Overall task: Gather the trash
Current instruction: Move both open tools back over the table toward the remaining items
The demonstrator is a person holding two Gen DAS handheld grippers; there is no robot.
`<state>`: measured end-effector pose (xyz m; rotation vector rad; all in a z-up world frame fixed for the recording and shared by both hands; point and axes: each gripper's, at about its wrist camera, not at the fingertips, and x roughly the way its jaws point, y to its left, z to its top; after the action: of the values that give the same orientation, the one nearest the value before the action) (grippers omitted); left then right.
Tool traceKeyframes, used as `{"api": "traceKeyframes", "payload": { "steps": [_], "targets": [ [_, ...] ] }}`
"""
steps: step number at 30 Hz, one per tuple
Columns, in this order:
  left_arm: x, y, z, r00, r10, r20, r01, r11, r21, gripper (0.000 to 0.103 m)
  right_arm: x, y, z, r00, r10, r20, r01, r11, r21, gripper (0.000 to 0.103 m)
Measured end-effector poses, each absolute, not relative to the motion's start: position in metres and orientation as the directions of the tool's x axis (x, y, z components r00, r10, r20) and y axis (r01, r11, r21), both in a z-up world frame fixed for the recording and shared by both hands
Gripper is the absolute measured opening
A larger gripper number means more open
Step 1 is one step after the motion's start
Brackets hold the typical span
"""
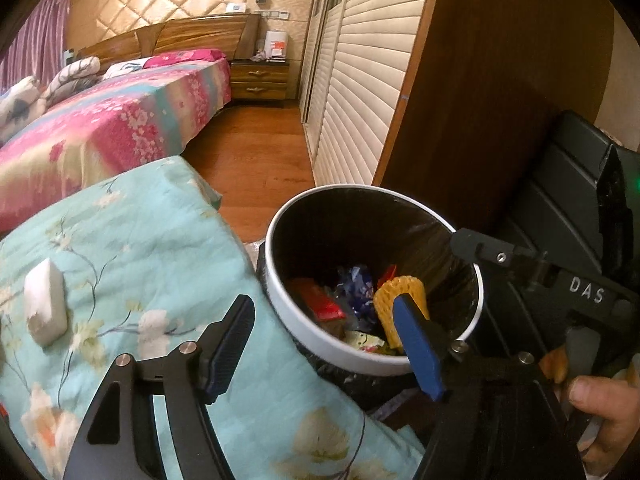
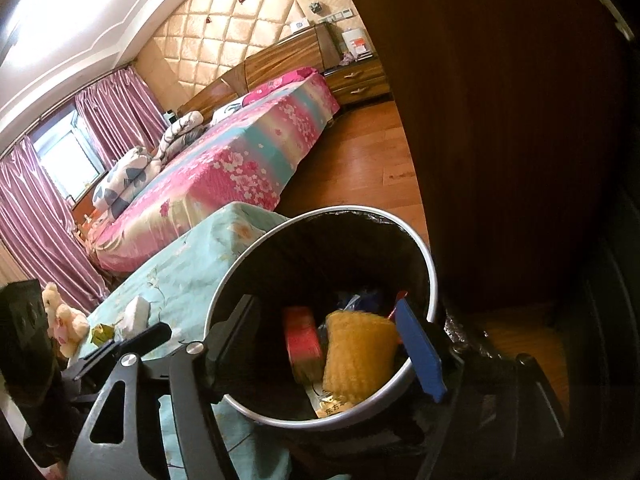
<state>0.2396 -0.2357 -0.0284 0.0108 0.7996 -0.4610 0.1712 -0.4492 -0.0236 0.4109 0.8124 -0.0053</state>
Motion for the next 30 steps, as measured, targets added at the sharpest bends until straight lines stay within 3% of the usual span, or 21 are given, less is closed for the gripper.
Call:
{"api": "traceKeyframes", "payload": {
  "steps": [12, 30],
  "targets": [
    [0.204, -0.183, -0.03, 0.62, -0.367, -0.694, 0.328, 0.924, -0.196, 0.072, 0.16, -0.418, -0.014, 0.712, 0.186, -0.677, 0.11, 0.923, 0.368, 0.081],
    [0.124, -0.089, -0.027, 0.716, -0.193, -0.671, 0.115, 0.98, -0.16, 0.072, 0.146, -0.325, -0.029, 0.671, 0.333, -0.662, -0.038, 0.908, 0.418, 0.087]
  ]
}}
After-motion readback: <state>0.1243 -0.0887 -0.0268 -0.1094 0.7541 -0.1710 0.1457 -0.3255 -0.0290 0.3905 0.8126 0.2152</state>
